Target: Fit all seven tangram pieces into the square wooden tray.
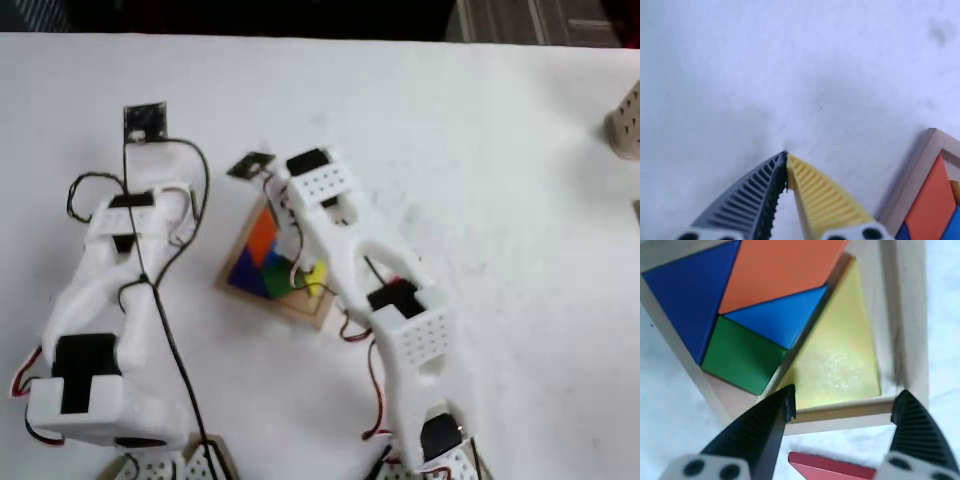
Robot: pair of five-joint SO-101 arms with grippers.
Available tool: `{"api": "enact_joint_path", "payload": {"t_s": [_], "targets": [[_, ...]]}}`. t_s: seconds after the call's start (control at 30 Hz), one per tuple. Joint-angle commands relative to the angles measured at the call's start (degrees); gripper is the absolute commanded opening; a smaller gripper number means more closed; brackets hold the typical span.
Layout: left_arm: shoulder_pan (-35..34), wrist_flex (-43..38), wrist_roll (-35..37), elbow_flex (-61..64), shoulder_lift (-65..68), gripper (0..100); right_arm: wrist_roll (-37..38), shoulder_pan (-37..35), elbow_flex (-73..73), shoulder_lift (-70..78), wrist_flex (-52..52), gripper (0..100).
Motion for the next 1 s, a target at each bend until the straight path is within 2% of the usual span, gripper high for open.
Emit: {"api": "enact_joint_path", "payload": {"t_s": [0.0, 0.2, 0.47, 0.77, 0.97], "targets": [[-0.75, 0.09, 0.62, -3.52, -0.31, 2, -0.79, -0.48, 0.0, -4.88, 0.48, 30.5], [-0.75, -0.09, 0.62, -3.52, -0.31, 2, -0.79, -0.48, 0.97, -11.03, 0.92, 30.4], [-0.84, -0.09, 0.62, -3.52, -0.31, 2, -0.18, -4.79, 7.91, -9.27, -7.25, 24.9], [-1.45, 0.0, 0.62, -3.52, -0.31, 2, 2.29, 0.31, 7.47, -5.23, -8.66, 24.7], [-1.45, 0.0, 0.62, -3.52, -0.31, 2, 2.29, 0.22, 7.47, -4.79, -8.66, 24.7]]}}
